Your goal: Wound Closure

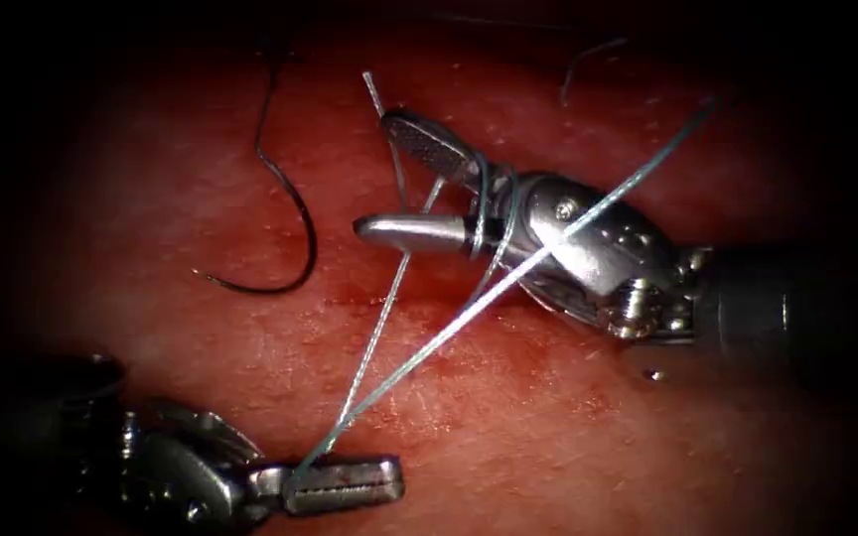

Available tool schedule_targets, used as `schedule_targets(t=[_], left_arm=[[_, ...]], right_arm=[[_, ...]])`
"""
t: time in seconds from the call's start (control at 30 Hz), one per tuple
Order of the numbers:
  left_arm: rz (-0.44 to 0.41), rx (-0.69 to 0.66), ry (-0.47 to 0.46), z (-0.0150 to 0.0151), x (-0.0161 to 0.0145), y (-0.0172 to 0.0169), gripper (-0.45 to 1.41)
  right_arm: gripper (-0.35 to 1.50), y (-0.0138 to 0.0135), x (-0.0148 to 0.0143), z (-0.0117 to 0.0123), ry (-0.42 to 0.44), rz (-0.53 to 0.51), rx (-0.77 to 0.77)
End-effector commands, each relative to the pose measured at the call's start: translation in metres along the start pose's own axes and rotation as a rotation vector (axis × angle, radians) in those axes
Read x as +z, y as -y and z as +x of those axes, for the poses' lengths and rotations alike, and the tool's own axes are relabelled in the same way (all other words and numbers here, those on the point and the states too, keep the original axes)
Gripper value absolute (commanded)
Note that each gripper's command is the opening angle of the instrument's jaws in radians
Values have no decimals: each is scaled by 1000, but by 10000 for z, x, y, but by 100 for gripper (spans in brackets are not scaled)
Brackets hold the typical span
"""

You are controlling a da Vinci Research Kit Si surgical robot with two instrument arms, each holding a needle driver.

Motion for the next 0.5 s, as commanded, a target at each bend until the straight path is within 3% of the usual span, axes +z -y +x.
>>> schedule_targets(t=[0.03, 0.23, 0.5], left_arm=[[-4, 11, 29, -5, 8, -3, -45], [-21, 10, 333, -2, 19, 4, -45], [-52, -114, 517, 6, 11, 22, -45]], right_arm=[[121, 1, 2, -6, 16, -13, -5], [121, 4, 2, -8, 149, -86, -35], [121, 1, 1, -9, 225, -146, -48]])
